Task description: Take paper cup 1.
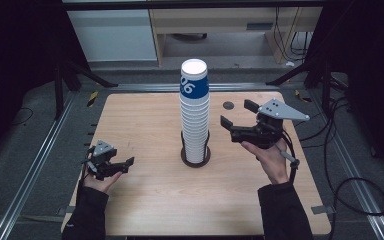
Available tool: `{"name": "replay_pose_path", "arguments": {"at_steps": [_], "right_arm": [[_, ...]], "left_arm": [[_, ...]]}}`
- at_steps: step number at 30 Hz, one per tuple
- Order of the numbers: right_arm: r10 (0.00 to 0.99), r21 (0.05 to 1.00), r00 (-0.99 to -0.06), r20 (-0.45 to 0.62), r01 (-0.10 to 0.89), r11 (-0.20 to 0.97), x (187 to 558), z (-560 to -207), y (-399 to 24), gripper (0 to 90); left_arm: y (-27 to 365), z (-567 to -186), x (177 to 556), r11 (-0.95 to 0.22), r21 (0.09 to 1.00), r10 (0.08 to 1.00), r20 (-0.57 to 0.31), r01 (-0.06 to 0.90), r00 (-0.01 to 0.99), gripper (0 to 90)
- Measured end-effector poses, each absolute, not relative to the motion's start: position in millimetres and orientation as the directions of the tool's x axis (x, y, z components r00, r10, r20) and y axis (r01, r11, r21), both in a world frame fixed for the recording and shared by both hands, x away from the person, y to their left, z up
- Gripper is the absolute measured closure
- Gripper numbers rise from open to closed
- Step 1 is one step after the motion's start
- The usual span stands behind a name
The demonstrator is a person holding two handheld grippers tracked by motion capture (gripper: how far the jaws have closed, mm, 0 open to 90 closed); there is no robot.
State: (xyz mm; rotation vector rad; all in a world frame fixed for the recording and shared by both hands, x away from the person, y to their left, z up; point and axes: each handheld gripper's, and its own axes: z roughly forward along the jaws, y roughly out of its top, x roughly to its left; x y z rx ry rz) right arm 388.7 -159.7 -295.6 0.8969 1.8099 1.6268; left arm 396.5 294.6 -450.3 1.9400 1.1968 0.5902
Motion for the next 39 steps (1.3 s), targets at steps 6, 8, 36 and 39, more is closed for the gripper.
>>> {"name": "replay_pose_path", "arguments": {"at_steps": [6, 8, 36, 39], "right_arm": [[0.759, 0.994, -0.65, 0.03, 0.096, 0.043, 391, -283, -148, 8.2], [0.748, 0.995, -0.662, 0.03, 0.088, 0.037, 393, -278, -141, 8.2], [0.718, 0.994, -0.696, 0.022, 0.091, 0.057, 433, -269, -83, 7.9], [0.72, 0.994, -0.694, 0.024, 0.094, 0.058, 437, -270, -79, 7.9]], "left_arm": [[294, -451, 397, -0.265, 0.798, 0.891, -0.012, 0.541, 0.454, 22.5], [294, -451, 397, -0.267, 0.797, 0.89, -0.012, 0.541, 0.457, 22.4], [291, -453, 398, -0.277, 0.792, 0.88, -0.017, 0.543, 0.474, 22.5], [290, -453, 398, -0.28, 0.791, 0.88, -0.016, 0.545, 0.476, 22.5]]}}
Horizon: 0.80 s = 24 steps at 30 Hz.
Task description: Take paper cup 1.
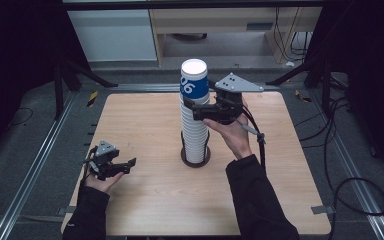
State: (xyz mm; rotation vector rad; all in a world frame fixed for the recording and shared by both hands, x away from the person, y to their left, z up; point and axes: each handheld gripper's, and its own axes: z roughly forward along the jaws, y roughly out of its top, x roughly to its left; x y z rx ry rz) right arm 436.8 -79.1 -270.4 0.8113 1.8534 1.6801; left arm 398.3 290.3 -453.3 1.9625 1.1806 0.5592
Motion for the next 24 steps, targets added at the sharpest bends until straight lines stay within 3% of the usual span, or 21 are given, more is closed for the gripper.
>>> {"name": "replay_pose_path", "arguments": {"at_steps": [24], "right_arm": [[0.725, 0.993, -0.689, 0.029, 0.104, 0.059, 451, -274, -67, 16.7]], "left_arm": [[287, -456, 399, -0.296, 0.781, 0.874, -0.01, 0.549, 0.486, 22.2]]}}
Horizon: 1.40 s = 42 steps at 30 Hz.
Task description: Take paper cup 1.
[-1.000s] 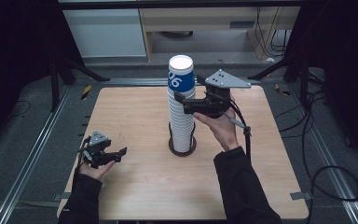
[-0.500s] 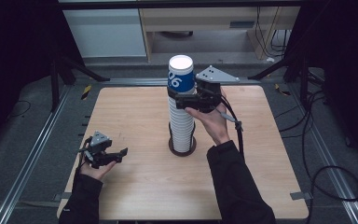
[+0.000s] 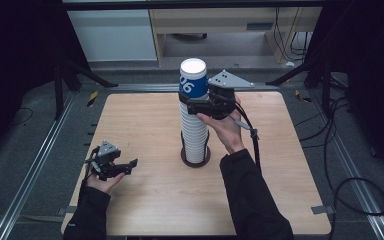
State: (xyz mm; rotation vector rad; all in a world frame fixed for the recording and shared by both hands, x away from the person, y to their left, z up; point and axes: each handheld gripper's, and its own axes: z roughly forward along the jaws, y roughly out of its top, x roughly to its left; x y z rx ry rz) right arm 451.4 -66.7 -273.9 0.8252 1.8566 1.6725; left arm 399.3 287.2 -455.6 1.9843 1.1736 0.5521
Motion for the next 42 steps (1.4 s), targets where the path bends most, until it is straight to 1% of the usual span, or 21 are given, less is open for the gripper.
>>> {"name": "replay_pose_path", "arguments": {"at_steps": [2, 5, 16, 34, 42], "right_arm": [[0.722, 0.993, -0.691, 0.025, 0.1, 0.061, 450, -273, -68, 17.1], [0.716, 0.994, -0.697, 0.046, 0.1, 0.033, 449, -269, -71, 17.7], [0.717, 0.995, -0.696, 0.03, 0.086, 0.042, 446, -257, -74, 19.3], [0.725, 1.0, -0.688, -0.01, 0.005, 0.018, 440, -217, -79, 20.1], [0.732, 0.999, -0.681, -0.023, -0.037, -0.003, 430, -203, -89, 20.1]], "left_arm": [[287, -456, 399, -0.299, 0.78, 0.873, -0.008, 0.549, 0.487, 22.1], [287, -456, 399, -0.299, 0.779, 0.874, -0.008, 0.551, 0.486, 22.1], [287, -456, 400, -0.296, 0.777, 0.875, -0.012, 0.556, 0.483, 21.9], [288, -456, 400, -0.294, 0.777, 0.876, -0.014, 0.557, 0.482, 21.8], [289, -455, 399, -0.292, 0.778, 0.876, -0.015, 0.556, 0.482, 21.8]]}}
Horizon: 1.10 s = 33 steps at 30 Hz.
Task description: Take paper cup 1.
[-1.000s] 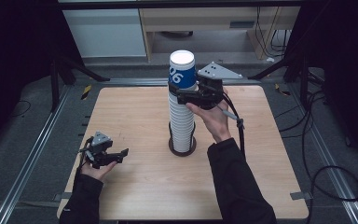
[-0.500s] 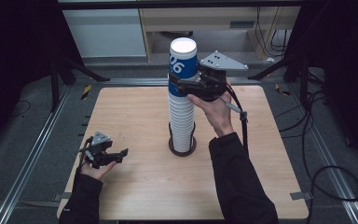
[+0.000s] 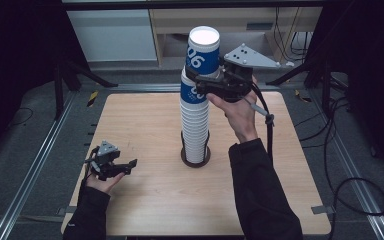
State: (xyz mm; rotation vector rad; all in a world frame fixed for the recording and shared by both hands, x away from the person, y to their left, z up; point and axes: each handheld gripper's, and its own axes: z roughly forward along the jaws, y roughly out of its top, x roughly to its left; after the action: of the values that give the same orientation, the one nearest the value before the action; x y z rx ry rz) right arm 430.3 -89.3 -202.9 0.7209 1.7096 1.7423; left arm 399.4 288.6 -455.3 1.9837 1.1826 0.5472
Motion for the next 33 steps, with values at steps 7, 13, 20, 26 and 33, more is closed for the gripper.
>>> {"name": "replay_pose_path", "arguments": {"at_steps": [7, 13, 20, 26, 33], "right_arm": [[0.757, 0.998, -0.65, -0.064, -0.059, 0.034, 420, -201, -106, 20.1], [0.785, 0.996, -0.613, -0.091, -0.059, 0.069, 410, -209, -133, 20.2], [0.797, 0.997, -0.599, -0.08, -0.032, 0.076, 406, -223, -154, 20.2], [0.795, 0.996, -0.603, -0.069, 0.001, 0.088, 404, -241, -168, 20.2], [0.786, 0.99, -0.615, -0.065, 0.059, 0.128, 400, -272, -181, 20.1]], "left_arm": [[287, -455, 399, -0.293, 0.781, 0.875, -0.013, 0.552, 0.483, 21.8], [287, -454, 398, -0.288, 0.784, 0.875, -0.018, 0.55, 0.485, 22.0], [286, -453, 397, -0.29, 0.784, 0.871, -0.021, 0.548, 0.491, 22.1], [285, -453, 397, -0.296, 0.782, 0.868, -0.02, 0.549, 0.496, 22.1], [283, -452, 396, -0.304, 0.781, 0.86, -0.022, 0.546, 0.51, 22.2]]}}
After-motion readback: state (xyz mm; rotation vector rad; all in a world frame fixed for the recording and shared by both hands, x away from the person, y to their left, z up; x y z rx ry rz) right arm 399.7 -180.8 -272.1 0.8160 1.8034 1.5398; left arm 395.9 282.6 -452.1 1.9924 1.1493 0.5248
